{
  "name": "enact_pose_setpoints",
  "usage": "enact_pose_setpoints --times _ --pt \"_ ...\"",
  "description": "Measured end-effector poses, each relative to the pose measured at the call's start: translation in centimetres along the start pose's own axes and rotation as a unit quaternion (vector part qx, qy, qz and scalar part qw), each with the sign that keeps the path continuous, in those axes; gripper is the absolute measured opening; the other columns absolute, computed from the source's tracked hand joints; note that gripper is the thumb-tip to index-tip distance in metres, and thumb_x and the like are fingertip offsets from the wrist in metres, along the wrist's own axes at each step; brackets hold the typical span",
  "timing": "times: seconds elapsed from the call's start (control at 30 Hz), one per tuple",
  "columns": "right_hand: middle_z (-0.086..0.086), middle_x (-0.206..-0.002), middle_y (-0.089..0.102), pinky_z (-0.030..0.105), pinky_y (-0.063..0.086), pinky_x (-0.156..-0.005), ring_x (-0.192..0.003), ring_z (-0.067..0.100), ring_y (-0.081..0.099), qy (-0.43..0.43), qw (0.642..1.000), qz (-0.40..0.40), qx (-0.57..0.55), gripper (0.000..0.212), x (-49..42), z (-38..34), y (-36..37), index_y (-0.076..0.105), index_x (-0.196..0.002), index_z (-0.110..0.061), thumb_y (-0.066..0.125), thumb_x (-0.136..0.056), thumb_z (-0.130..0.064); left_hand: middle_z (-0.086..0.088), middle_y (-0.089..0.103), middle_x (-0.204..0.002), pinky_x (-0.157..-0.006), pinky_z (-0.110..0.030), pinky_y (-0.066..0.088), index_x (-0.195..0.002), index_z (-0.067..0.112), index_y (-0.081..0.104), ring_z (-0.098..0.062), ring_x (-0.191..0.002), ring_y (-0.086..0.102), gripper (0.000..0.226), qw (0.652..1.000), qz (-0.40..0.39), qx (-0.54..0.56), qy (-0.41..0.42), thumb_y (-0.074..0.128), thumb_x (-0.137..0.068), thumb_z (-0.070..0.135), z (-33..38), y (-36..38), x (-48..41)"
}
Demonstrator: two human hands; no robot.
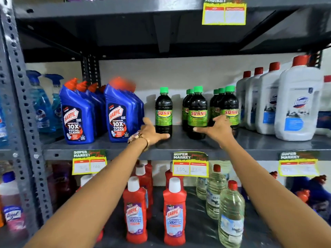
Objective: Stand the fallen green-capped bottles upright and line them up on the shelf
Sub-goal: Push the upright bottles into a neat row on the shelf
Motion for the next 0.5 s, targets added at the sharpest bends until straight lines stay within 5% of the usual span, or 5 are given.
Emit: enact_pose_setpoints --times 0.13,0.33,0.5 --pt "0.018 -0.141 0.043 0.043 0.038 -0.109 -0.130 0.034 0.043 0.055 0.990 -0.128 0.031 0.111 -1.2 -0.2 2.2 0.031 -0.139 0.001 0.088 -0.058 -0.049 -0.024 0.026 -0.149 -0.110 -0.038 0.031 -0.144 -0.002 -0.005 -0.035 -0.135 0.034 0.117 0.998 -0.026 0.020 -0.055 0.078 -0.074 0.042 0.2 0.3 -1.7" --pt "0.022 -0.137 0.053 0.045 0.041 -0.107 -0.128 0.038 0.050 0.027 0.992 -0.118 0.027 0.090 -3.1 -0.4 4.2 0.040 -0.133 0.004 0.084 -0.069 -0.040 -0.019 0.035 -0.148 -0.109 -0.036 0.030 -0.146 0.000 -0.008 -0.032 -0.134 0.038 0.120 0.996 -0.034 0.066 -0.057 0.080 -0.073 0.036 -0.5 1.5 -2.9" --pt "0.019 -0.133 0.057 0.043 0.045 -0.105 -0.124 0.035 0.054 -0.005 0.991 -0.132 0.011 0.086 -3.3 0.1 5.0 0.046 -0.131 0.001 0.086 -0.066 -0.040 -0.019 0.048 -0.138 -0.105 -0.049 0.039 -0.134 0.007 0.023 -0.038 -0.124 0.047 0.093 0.998 0.000 -0.021 -0.051 0.079 -0.071 0.045 -1.6 2.4 -3.6"
Point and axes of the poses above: each hand's wrist, its own x-axis away from the middle knuckle, its own y-axis out of the palm, z = x × y, the point moved 1 cm from there along -x, towards the middle knuckle
